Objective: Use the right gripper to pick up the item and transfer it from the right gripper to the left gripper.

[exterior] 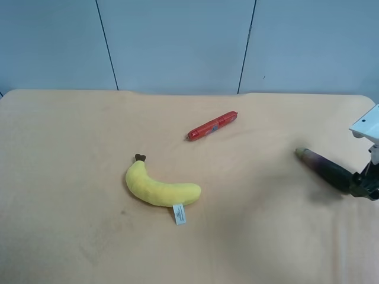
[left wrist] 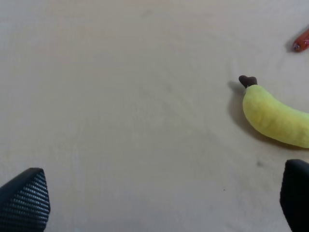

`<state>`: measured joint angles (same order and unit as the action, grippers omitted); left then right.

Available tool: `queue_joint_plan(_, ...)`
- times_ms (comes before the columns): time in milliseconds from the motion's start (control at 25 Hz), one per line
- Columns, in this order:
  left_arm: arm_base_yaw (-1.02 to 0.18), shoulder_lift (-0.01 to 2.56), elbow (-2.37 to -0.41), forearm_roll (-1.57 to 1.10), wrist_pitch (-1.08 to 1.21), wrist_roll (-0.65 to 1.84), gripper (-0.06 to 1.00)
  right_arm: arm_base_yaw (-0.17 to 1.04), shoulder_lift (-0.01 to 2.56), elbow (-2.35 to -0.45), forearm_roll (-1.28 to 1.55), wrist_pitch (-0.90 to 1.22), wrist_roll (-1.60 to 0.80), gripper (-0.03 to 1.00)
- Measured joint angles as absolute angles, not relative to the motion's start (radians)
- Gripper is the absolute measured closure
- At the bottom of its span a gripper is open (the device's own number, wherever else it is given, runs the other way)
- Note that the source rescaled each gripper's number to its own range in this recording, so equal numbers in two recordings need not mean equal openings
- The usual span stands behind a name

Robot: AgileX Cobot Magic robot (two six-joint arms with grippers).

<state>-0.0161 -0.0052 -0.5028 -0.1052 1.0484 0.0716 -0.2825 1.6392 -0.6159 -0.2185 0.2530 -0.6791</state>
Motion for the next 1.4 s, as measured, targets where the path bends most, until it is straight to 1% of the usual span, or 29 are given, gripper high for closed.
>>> queue_joint_plan(440, -0.016, -0.005, -0.503, -0.105, 1.048, 0.072, -0.05, -0.229, 1.744, -0.618, -0.173, 0.102, -0.679, 0.12)
queue_joint_plan(800, -0.016, -0.005, -0.503, -0.105, 1.048, 0.072, -0.05, -0.222, 1.747, -0.618, -0.155, 0.097, -0.679, 0.14)
queue_joint_plan(920, -0.016, -0.005, -0.503, -0.105, 1.048, 0.072, -0.05, -0.205, 1.747, -0.618, -0.144, 0.102, -0.679, 0.17)
queue_joint_plan(1040, -0.016, -0.005, -0.503, -0.105, 1.048, 0.071, -0.05, -0.186, 1.749, -0.618, -0.131, 0.107, -0.68, 0.28)
queue_joint_plan(1160, -0.016, -0.005, -0.503, -0.105, 1.048, 0.071, -0.05, -0.181, 1.755, -0.618, -0.11, 0.115, -0.683, 0.48)
queue_joint_plan(1240, -0.016, -0.005, -0.503, -0.105, 1.048, 0.071, -0.05, -0.178, 1.761, -0.618, -0.101, 0.126, -0.683, 0.58)
queue_joint_plan(1400, -0.016, -0.005, -0.503, -0.105, 1.048, 0.071, -0.05, -0.176, 1.774, -0.621, -0.088, 0.141, -0.683, 0.73)
